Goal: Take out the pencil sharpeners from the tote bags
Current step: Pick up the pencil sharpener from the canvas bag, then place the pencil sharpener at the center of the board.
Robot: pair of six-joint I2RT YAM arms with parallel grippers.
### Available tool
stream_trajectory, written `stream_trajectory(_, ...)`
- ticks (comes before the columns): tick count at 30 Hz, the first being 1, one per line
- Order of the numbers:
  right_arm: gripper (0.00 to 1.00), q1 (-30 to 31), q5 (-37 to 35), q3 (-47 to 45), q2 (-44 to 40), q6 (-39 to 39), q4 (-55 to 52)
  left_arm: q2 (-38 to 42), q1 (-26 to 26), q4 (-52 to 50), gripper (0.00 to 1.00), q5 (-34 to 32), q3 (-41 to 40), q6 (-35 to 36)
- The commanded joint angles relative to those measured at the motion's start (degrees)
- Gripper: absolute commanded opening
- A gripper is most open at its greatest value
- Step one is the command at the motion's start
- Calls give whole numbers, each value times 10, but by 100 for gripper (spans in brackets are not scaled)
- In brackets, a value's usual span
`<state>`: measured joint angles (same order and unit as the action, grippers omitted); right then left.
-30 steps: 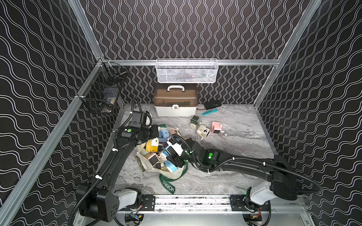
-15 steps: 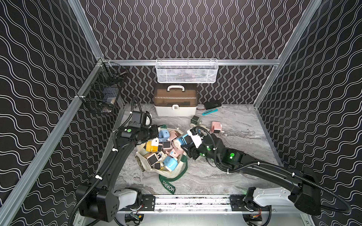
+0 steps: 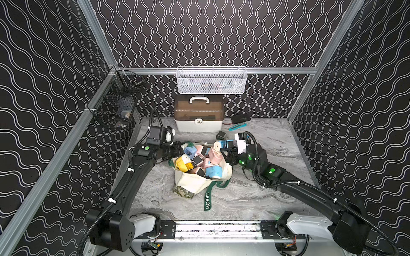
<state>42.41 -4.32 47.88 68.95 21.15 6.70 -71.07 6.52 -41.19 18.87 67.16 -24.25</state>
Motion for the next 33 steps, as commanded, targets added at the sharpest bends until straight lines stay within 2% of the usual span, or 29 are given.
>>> stream_trajectory(1, 43, -8, -21, 4, 2, -13, -7, 4, -4, -25, 0, -57, 1, -5)
stream_trajectory(6, 41, -4, 57, 15, 15, -15, -5, 4, -5, -25, 0, -59, 2, -5)
stream_trajectory(13, 41, 19, 212, -3, -36, -33, 46, 3, -6, -25, 0, -57, 0, -5)
stream_trajectory(17, 41, 19, 231, -24, -83, -33, 72, 4, -6, -24, 0, -57, 0, -5)
stream_trajectory(18, 41, 18, 214, -28, -93, -30, 69, 4, -7, -24, 0, -57, 0, -6)
stream_trajectory(21, 40, 14, 73, -24, -113, -28, 27, 4, -7, -25, 0, -56, 0, -5)
stream_trajectory(25, 40, -3, -172, -21, -113, -29, -27, 4, -7, -24, 0, -55, 0, -5)
stream_trajectory(27, 40, -12, -300, -19, -98, -4, -56, 4, -8, -24, 0, -54, -1, -5)
stream_trajectory(28, 40, -30, -325, -18, -88, 11, -70, 4, -8, -24, 0, -55, 0, -5)
stream_trajectory(33, 41, -119, -359, -5, -25, 64, -115, 3, -10, -24, 0, -52, -1, -6)
